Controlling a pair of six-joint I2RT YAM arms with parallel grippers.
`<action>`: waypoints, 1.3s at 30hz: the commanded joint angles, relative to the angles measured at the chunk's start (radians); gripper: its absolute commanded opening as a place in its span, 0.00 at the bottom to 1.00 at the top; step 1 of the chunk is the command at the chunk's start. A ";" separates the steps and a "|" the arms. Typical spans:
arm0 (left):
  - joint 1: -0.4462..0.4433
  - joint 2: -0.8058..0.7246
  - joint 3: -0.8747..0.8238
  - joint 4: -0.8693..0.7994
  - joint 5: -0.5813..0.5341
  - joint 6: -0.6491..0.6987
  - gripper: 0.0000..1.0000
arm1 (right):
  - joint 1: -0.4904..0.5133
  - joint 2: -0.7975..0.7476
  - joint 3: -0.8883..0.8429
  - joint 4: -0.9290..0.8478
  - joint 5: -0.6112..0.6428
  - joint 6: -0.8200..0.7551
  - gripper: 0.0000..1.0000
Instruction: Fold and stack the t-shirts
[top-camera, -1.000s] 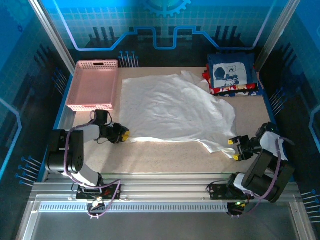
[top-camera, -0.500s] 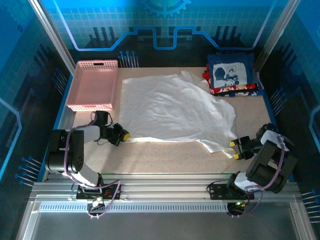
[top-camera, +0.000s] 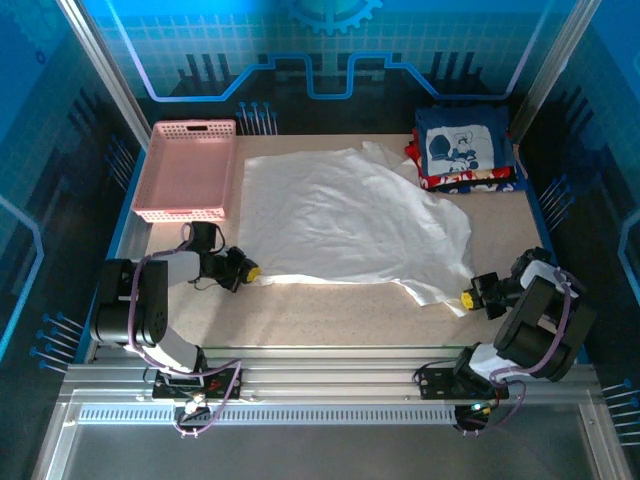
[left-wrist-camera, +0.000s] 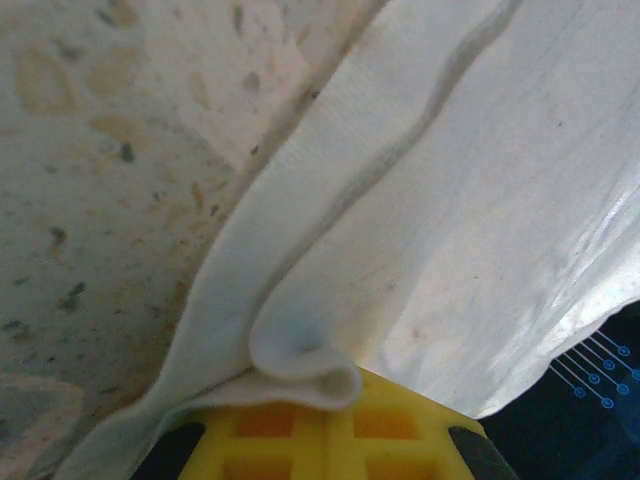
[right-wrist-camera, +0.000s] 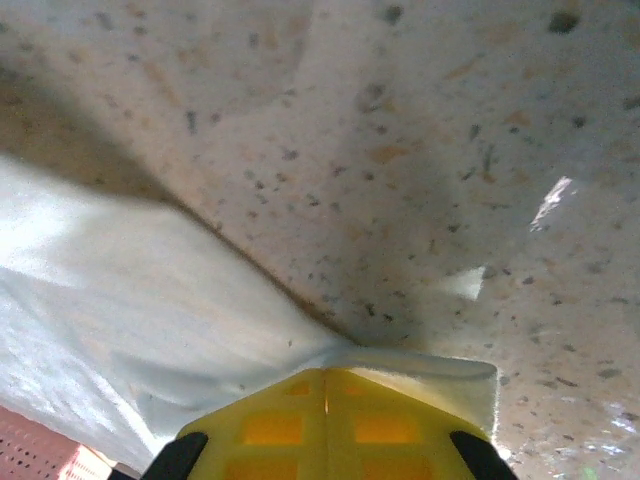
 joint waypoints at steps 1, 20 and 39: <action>-0.009 0.002 -0.004 -0.042 0.020 0.040 0.00 | 0.033 -0.083 0.064 -0.064 -0.017 -0.033 0.00; -0.005 -0.196 0.176 -0.365 -0.074 0.224 0.00 | 0.464 -0.138 0.454 -0.273 0.182 -0.203 0.00; 0.026 0.037 0.455 -0.497 -0.070 0.448 0.00 | 0.577 0.237 0.814 -0.266 0.357 -0.360 0.00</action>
